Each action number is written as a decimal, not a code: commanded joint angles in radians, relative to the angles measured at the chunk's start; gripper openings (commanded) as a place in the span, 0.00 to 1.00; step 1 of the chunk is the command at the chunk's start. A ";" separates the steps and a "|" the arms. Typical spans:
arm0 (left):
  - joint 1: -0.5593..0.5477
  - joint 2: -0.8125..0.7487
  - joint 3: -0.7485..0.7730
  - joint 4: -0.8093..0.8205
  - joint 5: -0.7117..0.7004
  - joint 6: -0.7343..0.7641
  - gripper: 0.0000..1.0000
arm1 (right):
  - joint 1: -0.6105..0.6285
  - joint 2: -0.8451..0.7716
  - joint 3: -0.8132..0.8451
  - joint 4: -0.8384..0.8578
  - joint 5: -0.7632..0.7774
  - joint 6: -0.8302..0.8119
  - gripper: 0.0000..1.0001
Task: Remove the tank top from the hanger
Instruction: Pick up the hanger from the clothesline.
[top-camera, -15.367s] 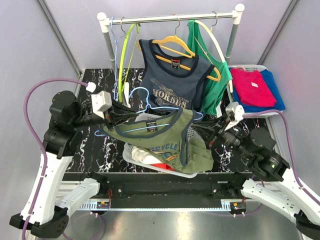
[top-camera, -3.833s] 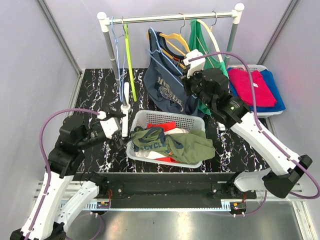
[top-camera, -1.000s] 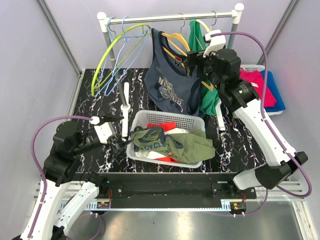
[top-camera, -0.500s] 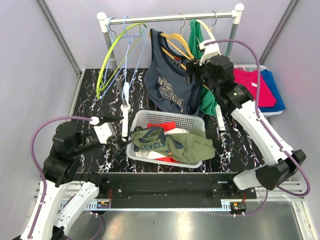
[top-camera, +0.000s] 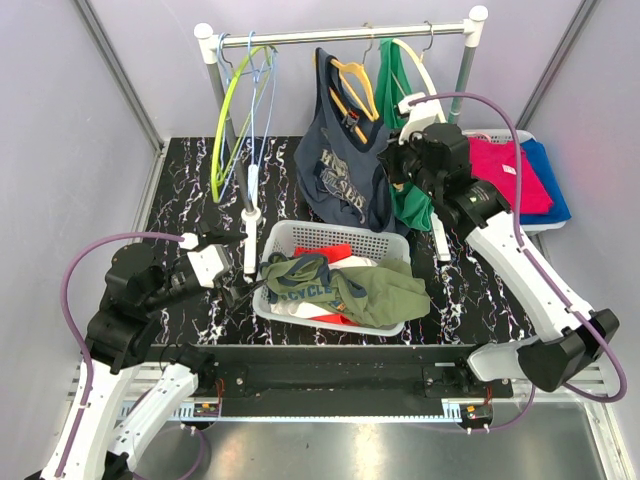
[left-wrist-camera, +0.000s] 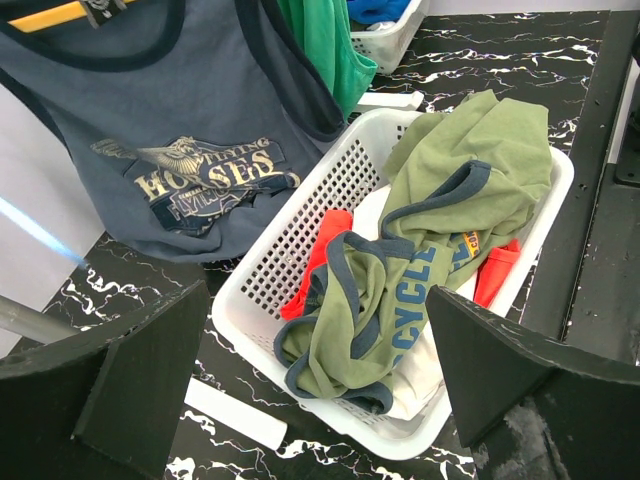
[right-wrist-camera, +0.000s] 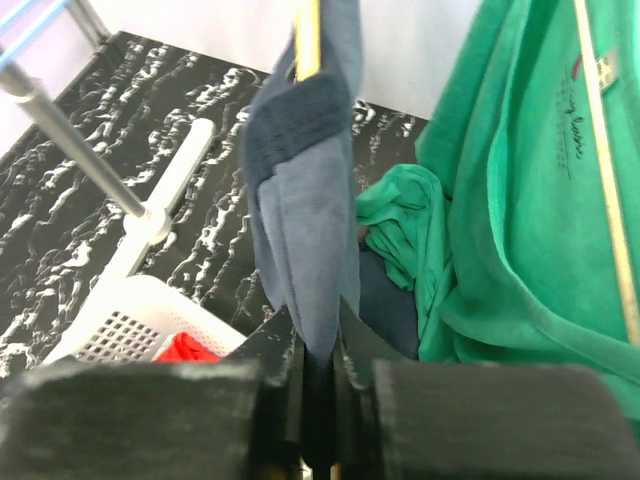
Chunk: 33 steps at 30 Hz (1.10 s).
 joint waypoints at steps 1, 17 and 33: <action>-0.004 -0.006 0.001 0.013 0.008 -0.015 0.99 | -0.005 -0.067 -0.010 0.124 -0.070 0.006 0.00; -0.004 -0.012 0.006 0.013 0.000 -0.013 0.99 | -0.004 -0.145 0.045 0.329 0.021 -0.053 0.00; -0.004 -0.001 0.015 0.026 0.026 -0.022 0.99 | -0.005 -0.290 0.219 -0.544 -0.200 0.120 0.00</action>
